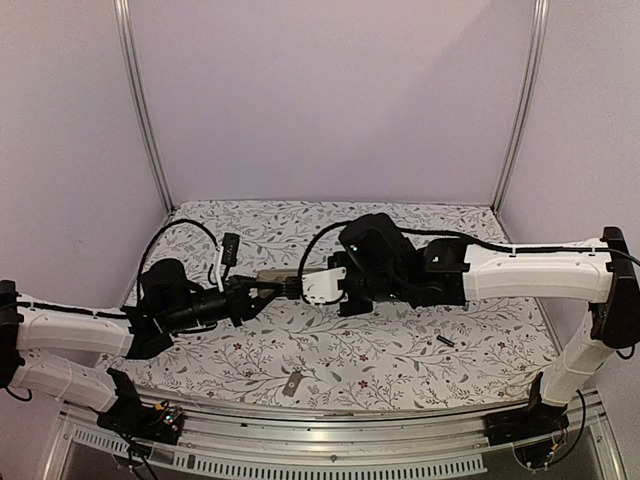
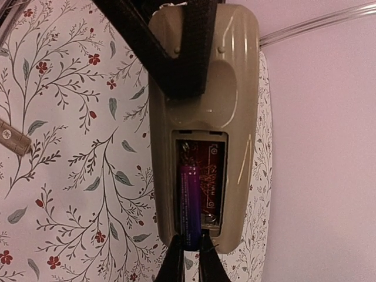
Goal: Load the batteries into the remote control
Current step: Place the battery in the battery compartment.
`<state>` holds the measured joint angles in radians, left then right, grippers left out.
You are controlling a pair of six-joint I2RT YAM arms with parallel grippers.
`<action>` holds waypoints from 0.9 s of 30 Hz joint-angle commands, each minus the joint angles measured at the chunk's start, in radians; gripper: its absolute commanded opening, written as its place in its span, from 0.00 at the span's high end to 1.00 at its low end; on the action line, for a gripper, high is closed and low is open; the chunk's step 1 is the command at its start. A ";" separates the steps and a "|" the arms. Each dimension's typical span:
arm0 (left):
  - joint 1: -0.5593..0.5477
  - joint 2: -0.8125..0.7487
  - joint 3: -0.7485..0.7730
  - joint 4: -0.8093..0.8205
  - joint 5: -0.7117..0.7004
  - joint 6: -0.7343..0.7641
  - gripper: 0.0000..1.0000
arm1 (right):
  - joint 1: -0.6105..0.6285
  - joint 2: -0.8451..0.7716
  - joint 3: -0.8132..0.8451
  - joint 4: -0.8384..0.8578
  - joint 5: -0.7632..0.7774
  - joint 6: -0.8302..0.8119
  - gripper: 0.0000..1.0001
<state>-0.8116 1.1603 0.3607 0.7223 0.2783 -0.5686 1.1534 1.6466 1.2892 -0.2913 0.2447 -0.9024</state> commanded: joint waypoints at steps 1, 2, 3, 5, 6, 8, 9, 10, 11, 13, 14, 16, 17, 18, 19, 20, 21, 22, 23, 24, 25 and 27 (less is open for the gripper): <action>-0.017 0.005 0.007 0.085 0.011 -0.004 1.00 | 0.011 0.029 0.035 -0.004 0.016 -0.018 1.00; -0.019 0.006 0.007 0.093 0.013 -0.005 1.00 | 0.013 0.033 0.039 -0.001 0.017 -0.021 1.00; -0.021 0.009 0.007 0.101 0.017 -0.005 1.00 | 0.013 0.036 0.043 0.000 0.021 -0.025 1.00; -0.027 0.013 0.010 0.106 0.017 -0.006 1.00 | 0.013 0.043 0.049 0.004 0.025 -0.030 1.00; -0.029 0.015 0.012 0.110 0.017 -0.005 1.00 | 0.014 0.044 0.050 0.006 0.025 -0.033 1.00; -0.033 0.020 0.010 0.120 0.017 -0.009 1.00 | 0.014 0.047 0.052 0.010 0.024 -0.038 1.00; -0.035 0.023 0.009 0.124 0.018 -0.010 1.00 | 0.015 0.048 0.052 0.011 0.023 -0.040 1.00; -0.036 0.024 0.008 0.127 0.018 -0.012 1.00 | 0.017 0.049 0.052 0.012 0.022 -0.042 1.00; -0.038 0.023 0.007 0.133 0.020 -0.013 1.00 | 0.017 0.050 0.053 0.013 0.023 -0.044 1.00; -0.043 0.025 0.003 0.152 0.021 -0.015 1.00 | 0.017 0.049 0.053 0.017 0.019 -0.044 1.00; -0.046 0.027 0.000 0.164 0.023 -0.014 1.00 | 0.019 0.050 0.054 0.022 0.015 -0.044 1.00; -0.052 0.036 -0.008 0.200 0.026 -0.024 1.00 | 0.022 0.050 0.052 0.041 0.012 -0.044 1.00; -0.057 0.041 -0.013 0.223 0.026 -0.032 1.00 | 0.024 0.050 0.050 0.050 0.007 -0.044 1.00; -0.061 0.048 -0.017 0.244 0.029 -0.040 1.00 | 0.025 0.050 0.049 0.059 0.004 -0.045 1.00; -0.066 0.053 -0.017 0.253 0.027 -0.046 1.00 | 0.025 0.050 0.047 0.066 -0.002 -0.043 1.00; -0.070 0.059 -0.017 0.261 0.025 -0.048 1.00 | 0.026 0.050 0.046 0.072 -0.008 -0.042 1.00; -0.074 0.063 -0.018 0.268 0.022 -0.050 1.00 | 0.026 0.050 0.045 0.078 -0.013 -0.041 1.00; -0.078 0.067 -0.019 0.275 0.021 -0.051 1.00 | 0.026 0.050 0.044 0.081 -0.018 -0.041 1.00; -0.080 0.068 -0.020 0.282 0.021 -0.053 1.00 | 0.026 0.050 0.044 0.087 -0.024 -0.041 1.00; -0.082 0.071 -0.019 0.286 0.022 -0.054 1.00 | 0.026 0.050 0.045 0.091 -0.030 -0.042 1.00; -0.084 0.072 -0.017 0.287 0.026 -0.053 1.00 | 0.027 0.050 0.045 0.093 -0.038 -0.043 1.00; -0.087 0.074 -0.013 0.287 0.030 -0.052 1.00 | 0.028 0.048 0.049 0.099 -0.058 -0.045 1.00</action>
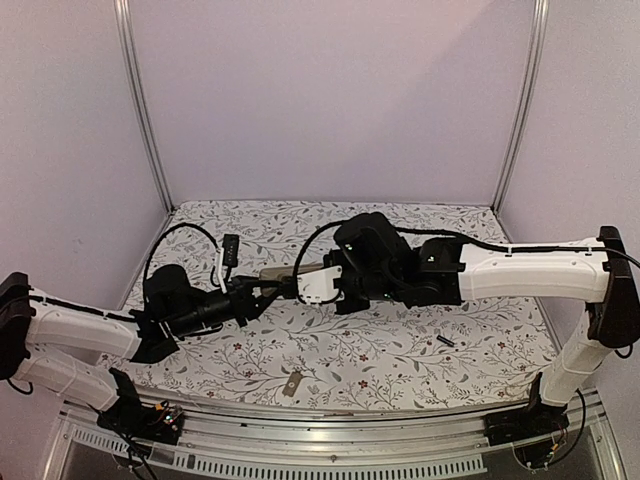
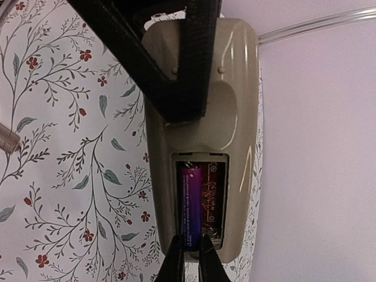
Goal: Load the batteries into the remote control
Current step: Place the battery in the battery compartment.
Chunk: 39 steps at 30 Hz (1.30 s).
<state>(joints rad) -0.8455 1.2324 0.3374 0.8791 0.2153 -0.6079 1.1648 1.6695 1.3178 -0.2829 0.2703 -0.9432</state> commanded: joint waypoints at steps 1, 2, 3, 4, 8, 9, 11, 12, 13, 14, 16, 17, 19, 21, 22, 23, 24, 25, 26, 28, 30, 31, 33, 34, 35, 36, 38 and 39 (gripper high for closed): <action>-0.054 0.002 0.011 0.130 0.093 -0.012 1.00 | 0.016 0.025 0.020 0.092 -0.091 -0.008 1.00; -0.055 0.000 0.010 0.132 0.093 -0.010 1.00 | 0.017 0.026 0.020 0.092 -0.093 -0.013 1.00; -0.055 -0.001 0.009 0.132 0.095 -0.008 1.00 | 0.018 0.028 0.021 0.089 -0.095 -0.014 1.00; -0.057 -0.003 0.009 0.131 0.097 -0.007 1.00 | 0.018 0.028 0.019 0.088 -0.100 -0.018 1.00; -0.060 0.004 0.017 0.129 0.115 0.000 1.00 | 0.020 0.029 0.014 0.084 -0.128 -0.030 1.00; -0.060 0.007 0.020 0.129 0.120 0.002 1.00 | 0.021 0.030 0.014 0.083 -0.130 -0.038 1.00; -0.063 0.009 0.024 0.129 0.130 0.005 1.00 | 0.022 0.031 0.013 0.079 -0.137 -0.049 1.00; -0.065 0.009 0.025 0.131 0.135 0.008 1.00 | 0.021 0.030 0.012 0.076 -0.145 -0.053 1.00; -0.066 0.008 0.026 0.132 0.138 0.008 1.00 | 0.021 0.030 0.012 0.075 -0.154 -0.059 1.00; -0.066 0.008 0.026 0.133 0.141 0.010 1.00 | 0.021 0.029 0.013 0.076 -0.163 -0.064 1.00; -0.070 0.009 0.025 0.146 0.148 0.009 1.00 | 0.022 0.027 0.017 0.079 -0.166 -0.065 1.00; -0.069 0.010 0.023 0.151 0.152 0.009 1.00 | 0.021 0.027 0.018 0.080 -0.166 -0.066 1.00; -0.071 0.008 0.023 0.155 0.153 0.010 1.00 | 0.021 0.027 0.019 0.080 -0.172 -0.069 1.00; -0.073 0.009 0.024 0.155 0.149 0.012 1.00 | 0.021 0.027 0.019 0.079 -0.188 -0.068 1.00; -0.073 0.009 0.025 0.157 0.148 0.014 1.00 | 0.021 0.028 0.022 0.080 -0.195 -0.063 1.00; -0.074 0.011 0.025 0.161 0.143 0.013 1.00 | 0.021 0.031 0.025 0.080 -0.198 -0.055 1.00; -0.074 0.015 0.025 0.164 0.137 0.009 1.00 | 0.021 0.034 0.026 0.080 -0.198 -0.051 1.00; -0.073 0.020 0.022 0.170 0.132 0.006 1.00 | 0.020 0.037 0.025 0.080 -0.201 -0.047 1.00; -0.074 0.027 0.019 0.176 0.127 -0.001 1.00 | 0.019 0.041 0.022 0.080 -0.204 -0.043 1.00; -0.072 0.042 0.003 0.214 0.115 -0.019 1.00 | 0.015 0.052 0.013 0.079 -0.216 -0.038 1.00; -0.065 0.062 -0.022 0.277 0.114 -0.045 1.00 | 0.008 0.063 0.002 0.079 -0.221 -0.029 1.00; -0.064 0.073 -0.026 0.289 0.112 -0.051 1.00 | 0.003 0.074 -0.001 0.078 -0.226 -0.024 1.00; -0.064 0.108 -0.031 0.296 0.102 -0.055 1.00 | -0.009 0.088 -0.004 0.080 -0.252 -0.004 0.99; -0.065 0.126 -0.039 0.313 0.091 -0.058 1.00 | -0.018 0.095 -0.005 0.080 -0.259 0.005 0.98; -0.062 0.146 -0.048 0.342 0.084 -0.066 1.00 | -0.025 0.108 -0.008 0.083 -0.277 0.017 0.98; -0.060 0.165 -0.056 0.362 0.081 -0.072 1.00 | -0.033 0.116 -0.015 0.087 -0.295 0.026 0.98; -0.057 0.198 -0.061 0.391 0.078 -0.075 1.00 | -0.046 0.139 -0.035 0.101 -0.307 0.044 0.99; -0.057 0.215 -0.059 0.400 0.077 -0.075 1.00 | -0.051 0.146 -0.046 0.107 -0.311 0.048 0.99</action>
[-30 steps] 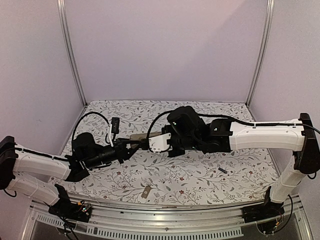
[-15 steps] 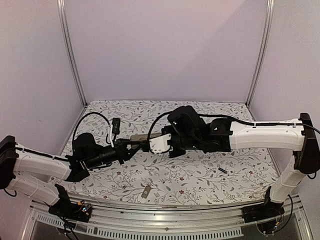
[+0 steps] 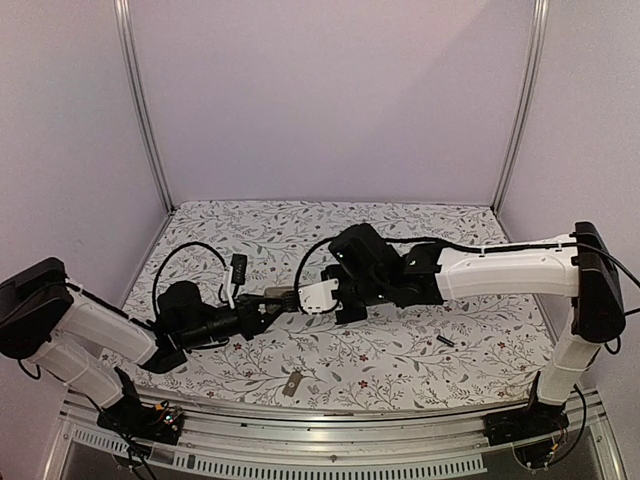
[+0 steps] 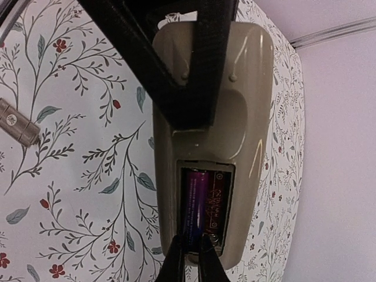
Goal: Load the batteries into the remote control
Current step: Place the battery in the battery compartment.
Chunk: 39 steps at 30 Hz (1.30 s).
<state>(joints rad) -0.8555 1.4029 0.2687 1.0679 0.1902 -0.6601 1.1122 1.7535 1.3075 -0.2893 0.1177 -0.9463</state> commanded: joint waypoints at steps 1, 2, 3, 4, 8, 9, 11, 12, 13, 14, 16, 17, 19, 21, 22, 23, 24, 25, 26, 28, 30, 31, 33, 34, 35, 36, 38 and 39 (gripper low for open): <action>-0.045 0.063 0.014 0.219 0.102 -0.022 1.00 | -0.003 0.072 -0.043 0.122 -0.161 0.056 0.99; -0.043 0.083 0.016 0.230 0.107 -0.025 1.00 | -0.007 0.080 -0.049 0.127 -0.165 0.059 0.99; -0.039 0.105 0.017 0.247 0.110 -0.032 1.00 | -0.012 0.091 -0.053 0.131 -0.172 0.064 0.99; -0.035 0.132 0.016 0.271 0.114 -0.044 1.00 | -0.017 0.099 -0.056 0.134 -0.181 0.072 0.99; -0.007 0.280 0.002 0.439 0.145 -0.146 1.00 | -0.041 0.127 -0.075 0.148 -0.212 0.093 0.99; 0.000 0.323 0.001 0.487 0.156 -0.175 1.00 | -0.045 0.133 -0.080 0.149 -0.216 0.096 0.99; 0.009 0.397 0.005 0.564 0.177 -0.223 1.00 | -0.050 0.149 -0.088 0.152 -0.225 0.102 0.99; 0.010 0.427 0.014 0.586 0.182 -0.238 1.00 | -0.051 0.155 -0.093 0.153 -0.232 0.104 0.99; 0.011 0.449 0.022 0.593 0.188 -0.245 1.00 | -0.053 0.162 -0.095 0.155 -0.240 0.108 0.99; 0.012 0.467 0.033 0.592 0.186 -0.247 1.00 | -0.053 0.168 -0.096 0.156 -0.246 0.111 0.99; 0.016 0.490 0.034 0.594 0.173 -0.253 1.00 | -0.059 0.180 -0.105 0.156 -0.242 0.117 0.99; 0.021 0.497 0.031 0.593 0.166 -0.255 1.00 | -0.064 0.182 -0.110 0.156 -0.244 0.120 0.99; 0.029 0.512 0.026 0.582 0.153 -0.261 1.00 | -0.078 0.181 -0.119 0.157 -0.255 0.129 0.99; 0.035 0.528 0.028 0.562 0.143 -0.266 1.00 | -0.085 0.175 -0.127 0.160 -0.258 0.133 0.98; 0.038 0.537 0.029 0.562 0.143 -0.269 1.00 | -0.086 0.173 -0.126 0.161 -0.255 0.133 0.98; 0.039 0.548 0.029 0.567 0.140 -0.273 1.00 | -0.086 0.173 -0.121 0.161 -0.252 0.134 0.98; 0.042 0.558 0.029 0.578 0.141 -0.279 1.00 | -0.086 0.172 -0.115 0.162 -0.251 0.136 0.98; 0.044 0.566 0.029 0.583 0.141 -0.285 1.00 | -0.086 0.172 -0.106 0.161 -0.248 0.143 0.98; 0.044 0.572 0.029 0.583 0.140 -0.289 1.00 | -0.086 0.169 -0.094 0.162 -0.247 0.150 0.97; 0.047 0.575 0.026 0.584 0.138 -0.293 1.00 | -0.087 0.153 -0.082 0.162 -0.254 0.170 0.94; 0.046 0.570 0.022 0.581 0.135 -0.290 1.00 | -0.089 0.121 -0.084 0.166 -0.263 0.187 0.87; 0.046 0.567 0.020 0.575 0.134 -0.286 1.00 | -0.089 0.107 -0.094 0.169 -0.269 0.194 0.85; 0.047 0.563 0.020 0.563 0.131 -0.281 1.00 | -0.089 0.069 -0.126 0.181 -0.282 0.211 0.82; 0.047 0.563 0.021 0.560 0.131 -0.281 1.00 | -0.094 0.041 -0.140 0.186 -0.294 0.225 0.82; 0.047 0.564 0.023 0.558 0.132 -0.281 1.00 | -0.103 0.024 -0.151 0.184 -0.317 0.253 0.83; 0.046 0.566 0.025 0.555 0.131 -0.281 1.00 | -0.116 0.016 -0.156 0.177 -0.350 0.276 0.83; 0.047 0.568 0.026 0.551 0.127 -0.282 1.00 | -0.141 0.012 -0.168 0.162 -0.400 0.331 0.83; 0.047 0.568 0.025 0.548 0.123 -0.282 1.00 | -0.146 0.014 -0.175 0.154 -0.397 0.359 0.83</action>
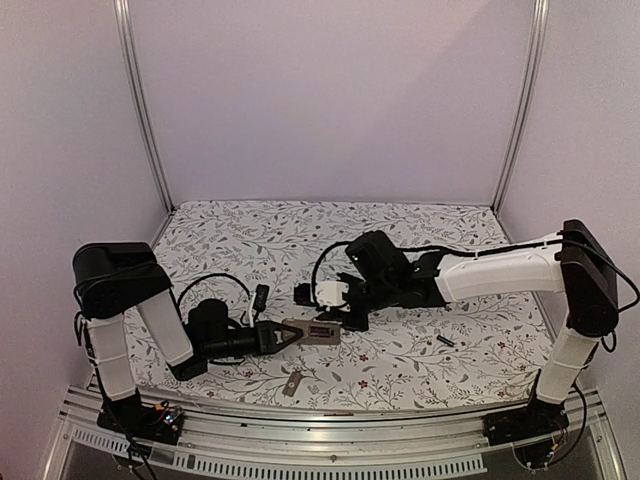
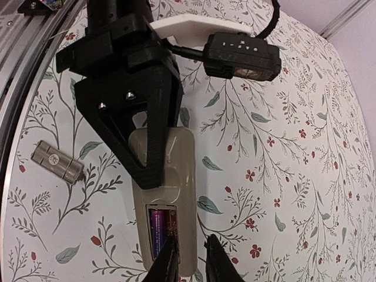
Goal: Load the batteries into the remote control
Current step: Place the battery in the battery compartment, then load the battery into the battery compartment.
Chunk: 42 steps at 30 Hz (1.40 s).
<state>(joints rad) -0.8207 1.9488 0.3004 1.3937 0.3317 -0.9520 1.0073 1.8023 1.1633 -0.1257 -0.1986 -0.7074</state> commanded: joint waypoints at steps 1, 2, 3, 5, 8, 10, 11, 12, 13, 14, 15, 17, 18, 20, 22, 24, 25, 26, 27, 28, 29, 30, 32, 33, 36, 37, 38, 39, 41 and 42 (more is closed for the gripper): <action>0.012 0.022 -0.009 0.220 -0.024 0.007 1.00 | -0.042 -0.030 -0.039 -0.013 -0.079 0.129 0.83; 0.013 0.022 -0.012 0.220 -0.027 0.006 1.00 | -0.042 -0.024 -0.046 -0.015 -0.081 0.137 0.83; 0.014 0.021 -0.013 0.219 -0.030 0.006 1.00 | -0.042 -0.018 -0.051 -0.014 -0.089 0.145 0.83; 0.013 0.024 -0.014 0.221 -0.031 0.004 1.00 | -0.042 -0.002 -0.062 -0.015 -0.099 0.160 0.83; 0.015 0.029 -0.011 0.222 -0.030 0.001 1.00 | -0.041 0.013 -0.082 -0.001 -0.102 0.189 0.82; 0.015 0.033 -0.010 0.225 -0.030 -0.001 1.00 | -0.037 0.015 -0.103 0.016 -0.105 0.202 0.81; 0.015 0.034 -0.010 0.225 -0.029 -0.001 1.00 | -0.035 0.013 -0.109 0.021 -0.103 0.205 0.81; 0.015 0.033 -0.010 0.225 -0.030 -0.001 1.00 | -0.033 0.012 -0.112 0.026 -0.100 0.207 0.81; 0.015 0.034 -0.009 0.223 -0.030 -0.001 1.00 | -0.032 0.011 -0.115 0.031 -0.099 0.208 0.81; 0.015 0.035 -0.008 0.221 -0.029 -0.001 1.00 | -0.030 0.011 -0.115 0.035 -0.097 0.212 0.82; 0.015 0.035 -0.008 0.220 -0.029 -0.002 1.00 | -0.030 0.012 -0.116 0.039 -0.094 0.216 0.82; 0.015 0.035 -0.006 0.220 -0.029 -0.001 1.00 | -0.027 0.022 -0.114 0.042 -0.082 0.225 0.83; 0.014 0.035 -0.006 0.219 -0.029 -0.001 1.00 | -0.027 0.032 -0.112 0.043 -0.075 0.228 0.83; 0.015 0.036 -0.006 0.219 -0.029 -0.001 1.00 | -0.027 0.040 -0.110 0.046 -0.062 0.237 0.86; 0.015 0.036 -0.006 0.218 -0.029 -0.001 1.00 | -0.027 0.044 -0.108 0.053 -0.059 0.244 0.87; 0.014 0.035 -0.006 0.217 -0.029 -0.001 1.00 | -0.026 0.051 -0.099 0.051 -0.061 0.244 0.89; 0.015 0.035 -0.006 0.218 -0.029 -0.001 1.00 | -0.027 0.057 -0.096 0.049 -0.062 0.243 0.89; 0.015 0.035 -0.006 0.218 -0.029 -0.002 1.00 | -0.027 0.062 -0.094 0.049 -0.060 0.243 0.89; 0.015 0.035 -0.006 0.219 -0.029 -0.003 1.00 | -0.027 0.065 -0.092 0.049 -0.060 0.244 0.90; 0.015 0.037 -0.007 0.219 -0.028 -0.002 1.00 | -0.026 0.068 -0.089 0.048 -0.061 0.244 0.90; 0.014 0.037 -0.008 0.221 -0.030 -0.002 1.00 | -0.027 0.071 -0.086 0.047 -0.061 0.243 0.91; 0.014 0.036 -0.007 0.222 -0.031 -0.003 1.00 | -0.026 0.077 -0.083 0.046 -0.060 0.243 0.91; 0.015 0.036 -0.006 0.222 -0.029 -0.004 1.00 | -0.025 0.085 -0.078 0.044 -0.056 0.243 0.92; 0.015 0.038 -0.007 0.222 -0.027 -0.004 1.00 | -0.024 0.089 -0.075 0.045 -0.056 0.244 0.92; 0.015 0.039 -0.006 0.222 -0.028 -0.004 1.00 | -0.024 0.096 -0.070 0.044 -0.054 0.248 0.93; 0.015 0.038 -0.006 0.223 -0.028 -0.004 1.00 | -0.025 0.097 -0.070 0.043 -0.048 0.249 0.93; 0.015 0.039 -0.007 0.223 -0.029 -0.004 1.00 | -0.025 0.097 -0.068 0.040 -0.043 0.249 0.93; 0.014 0.038 -0.007 0.223 -0.029 -0.004 1.00 | -0.025 0.096 -0.068 0.038 -0.036 0.249 0.93; 0.015 0.038 -0.007 0.223 -0.029 -0.004 1.00 | -0.026 0.087 -0.067 0.028 -0.021 0.253 0.91; 0.015 0.038 -0.008 0.222 -0.029 -0.004 1.00 | -0.027 0.080 -0.067 0.024 -0.016 0.255 0.90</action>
<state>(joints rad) -0.8169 1.9572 0.3004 1.4025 0.3138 -0.9630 0.9771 1.8751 1.0725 -0.0891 -0.2573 -0.4652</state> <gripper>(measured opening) 0.183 0.088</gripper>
